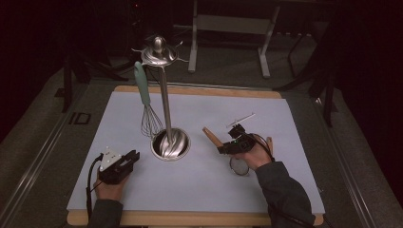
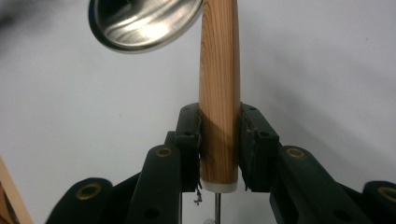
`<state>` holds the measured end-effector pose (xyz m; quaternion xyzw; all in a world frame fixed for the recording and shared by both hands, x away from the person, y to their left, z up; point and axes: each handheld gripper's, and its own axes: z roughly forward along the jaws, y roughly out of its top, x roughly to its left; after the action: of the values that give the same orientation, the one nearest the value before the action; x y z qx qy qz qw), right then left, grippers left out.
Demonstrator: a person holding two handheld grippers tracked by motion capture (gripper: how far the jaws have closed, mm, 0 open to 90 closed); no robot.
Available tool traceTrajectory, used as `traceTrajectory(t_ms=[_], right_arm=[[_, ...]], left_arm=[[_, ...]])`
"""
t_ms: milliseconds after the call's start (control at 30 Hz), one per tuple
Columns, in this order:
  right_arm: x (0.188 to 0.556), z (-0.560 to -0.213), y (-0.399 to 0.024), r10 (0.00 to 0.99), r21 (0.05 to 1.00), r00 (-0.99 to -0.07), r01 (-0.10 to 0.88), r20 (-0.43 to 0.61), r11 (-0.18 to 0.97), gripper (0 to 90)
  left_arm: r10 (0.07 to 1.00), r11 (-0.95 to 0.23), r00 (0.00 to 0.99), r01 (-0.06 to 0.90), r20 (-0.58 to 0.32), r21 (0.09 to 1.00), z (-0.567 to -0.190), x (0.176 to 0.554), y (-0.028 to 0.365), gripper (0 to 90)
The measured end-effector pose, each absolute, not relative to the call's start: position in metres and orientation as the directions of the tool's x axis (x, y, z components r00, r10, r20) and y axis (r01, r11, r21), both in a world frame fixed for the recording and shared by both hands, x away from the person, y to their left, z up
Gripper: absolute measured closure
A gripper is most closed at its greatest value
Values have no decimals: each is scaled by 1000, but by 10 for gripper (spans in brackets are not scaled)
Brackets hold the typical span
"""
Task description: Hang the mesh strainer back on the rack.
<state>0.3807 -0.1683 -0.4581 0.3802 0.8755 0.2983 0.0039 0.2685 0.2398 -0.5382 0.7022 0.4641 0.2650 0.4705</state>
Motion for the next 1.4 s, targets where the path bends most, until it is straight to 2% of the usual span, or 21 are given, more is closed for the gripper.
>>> traceTrajectory(t_ms=[533, 1400], right_arm=[[377, -444, -156, 606, 610, -759, 602, 237, 516, 714], [371, -393, -135, 506, 756, -832, 478, 227, 448, 714]], left_arm=[[901, -121, 427, 403, -69, 907, -538, 268, 240, 758], [902, -120, 427, 401, -69, 908, -538, 268, 240, 758]])
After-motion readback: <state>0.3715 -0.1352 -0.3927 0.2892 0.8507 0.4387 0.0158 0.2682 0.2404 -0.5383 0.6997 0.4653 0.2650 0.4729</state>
